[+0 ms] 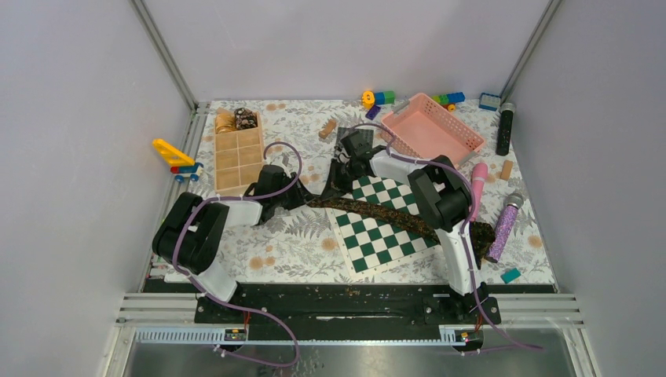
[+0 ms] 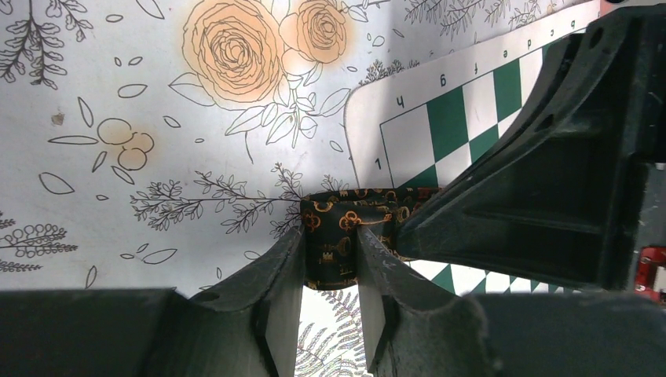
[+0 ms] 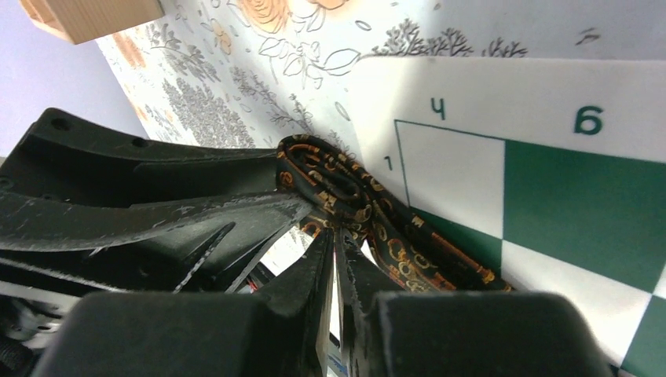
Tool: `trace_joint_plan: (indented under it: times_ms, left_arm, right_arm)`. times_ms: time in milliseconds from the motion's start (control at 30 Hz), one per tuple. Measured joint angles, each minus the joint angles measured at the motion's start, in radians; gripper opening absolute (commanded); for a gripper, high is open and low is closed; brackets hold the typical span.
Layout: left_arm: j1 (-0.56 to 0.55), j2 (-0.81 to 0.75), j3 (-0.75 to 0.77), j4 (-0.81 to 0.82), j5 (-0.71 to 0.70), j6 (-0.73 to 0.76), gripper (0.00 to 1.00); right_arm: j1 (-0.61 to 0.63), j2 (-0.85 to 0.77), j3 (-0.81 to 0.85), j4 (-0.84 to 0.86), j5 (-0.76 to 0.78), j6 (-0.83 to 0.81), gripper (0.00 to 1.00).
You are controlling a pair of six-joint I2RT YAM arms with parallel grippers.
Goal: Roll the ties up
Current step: Roll the tie at the center of the board.
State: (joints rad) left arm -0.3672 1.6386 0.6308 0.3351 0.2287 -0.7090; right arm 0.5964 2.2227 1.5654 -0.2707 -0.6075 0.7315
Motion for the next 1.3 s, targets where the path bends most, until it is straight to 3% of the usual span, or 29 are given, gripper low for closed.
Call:
trace_joint_plan:
  times_ms: [400, 733, 1300]
  left_arm:
    - [0.0, 0.0, 0.0, 0.001, 0.01, 0.0, 0.42]
    - [0.0, 0.0, -0.02, 0.066, 0.046, -0.009, 0.59]
    - [0.0, 0.039, -0.036, 0.162, 0.091, -0.031, 0.52]
  right_arm:
    - [0.0, 0.01, -0.002, -0.009, 0.024, -0.001, 0.11]
    - [0.0, 0.013, -0.001, -0.017, 0.042, -0.001, 0.11]
    - [0.0, 0.015, 0.002, -0.035, 0.048, -0.002, 0.11]
